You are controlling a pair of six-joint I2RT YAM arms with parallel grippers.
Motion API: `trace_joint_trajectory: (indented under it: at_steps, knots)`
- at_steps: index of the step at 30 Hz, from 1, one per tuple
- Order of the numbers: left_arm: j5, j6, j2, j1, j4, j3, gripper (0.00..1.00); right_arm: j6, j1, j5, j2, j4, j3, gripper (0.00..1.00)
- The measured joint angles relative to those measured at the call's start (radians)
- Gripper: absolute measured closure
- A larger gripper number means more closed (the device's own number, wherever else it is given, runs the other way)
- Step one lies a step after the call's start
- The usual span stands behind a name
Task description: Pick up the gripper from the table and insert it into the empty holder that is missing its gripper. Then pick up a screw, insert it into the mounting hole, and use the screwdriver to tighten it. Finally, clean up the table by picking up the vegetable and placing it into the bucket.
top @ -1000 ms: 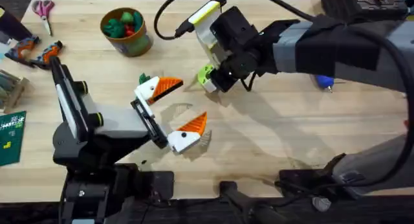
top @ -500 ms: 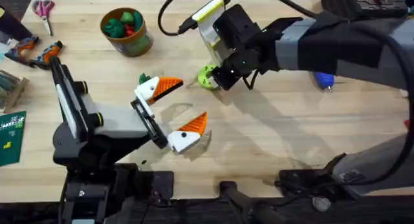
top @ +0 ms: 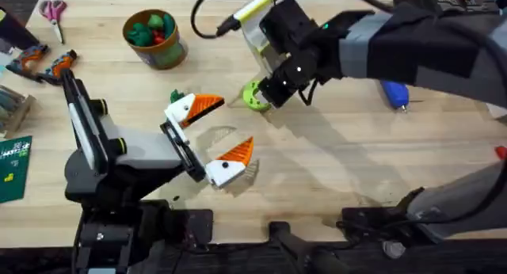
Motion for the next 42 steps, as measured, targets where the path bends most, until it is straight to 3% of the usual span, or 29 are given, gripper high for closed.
trace_joint_trajectory:
  at_steps: [15, 22, 30, 33, 42]
  knots:
    - [0.0, 0.001, 0.0, 0.0, 0.0, 0.0, 0.015, 0.004, 0.001, -0.004, -0.039, -0.276, 0.298, 0.995]
    - [0.0, 0.001, 0.0, 0.0, 0.0, 0.0, 0.015, 0.02, 0.025, -0.094, -0.08, -0.388, 0.466, 0.995]
    - [0.0, 0.001, 0.0, 0.0, 0.0, 0.0, 0.015, 0.031, 0.159, -0.141, -0.088, -0.428, 0.563, 0.995]
    - [0.0, 0.001, 0.0, 0.0, 0.0, 0.0, 0.015, 0.058, 0.281, -0.146, -0.086, -0.479, 0.636, 0.995]
    - [0.0, 0.002, 0.0, 0.0, 0.0, 0.0, 0.015, 0.065, 0.365, -0.082, -0.007, -0.545, 0.765, 0.995]
